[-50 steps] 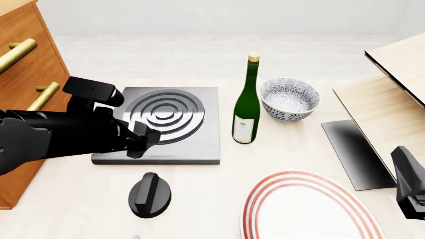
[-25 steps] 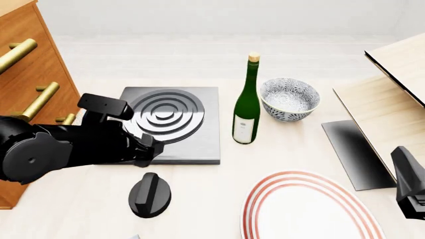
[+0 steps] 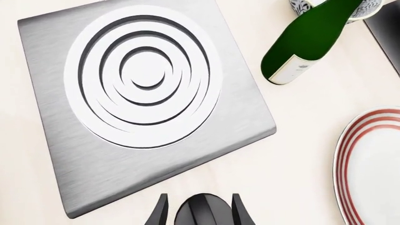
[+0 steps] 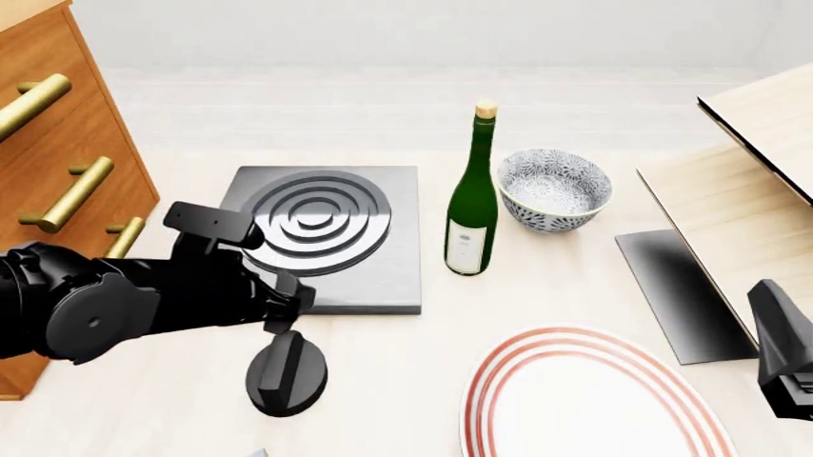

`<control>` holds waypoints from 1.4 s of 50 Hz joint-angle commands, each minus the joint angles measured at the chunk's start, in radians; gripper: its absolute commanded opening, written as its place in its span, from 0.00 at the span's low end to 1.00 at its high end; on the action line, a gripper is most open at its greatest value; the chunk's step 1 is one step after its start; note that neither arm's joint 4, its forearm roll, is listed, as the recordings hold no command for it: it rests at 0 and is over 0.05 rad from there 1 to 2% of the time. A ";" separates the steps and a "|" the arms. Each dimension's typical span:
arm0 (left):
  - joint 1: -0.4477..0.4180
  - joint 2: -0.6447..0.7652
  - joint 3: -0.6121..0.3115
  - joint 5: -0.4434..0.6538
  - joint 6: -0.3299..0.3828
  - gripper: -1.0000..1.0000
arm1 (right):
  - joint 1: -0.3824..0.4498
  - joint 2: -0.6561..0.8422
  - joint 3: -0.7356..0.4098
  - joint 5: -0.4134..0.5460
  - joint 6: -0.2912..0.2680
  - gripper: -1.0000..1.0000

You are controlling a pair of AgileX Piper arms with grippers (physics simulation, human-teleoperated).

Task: Turn on the stove.

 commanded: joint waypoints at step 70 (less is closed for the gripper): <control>-0.005 0.239 0.080 -0.231 -0.085 1.00 | 0.000 0.000 0.000 0.000 0.000 1.00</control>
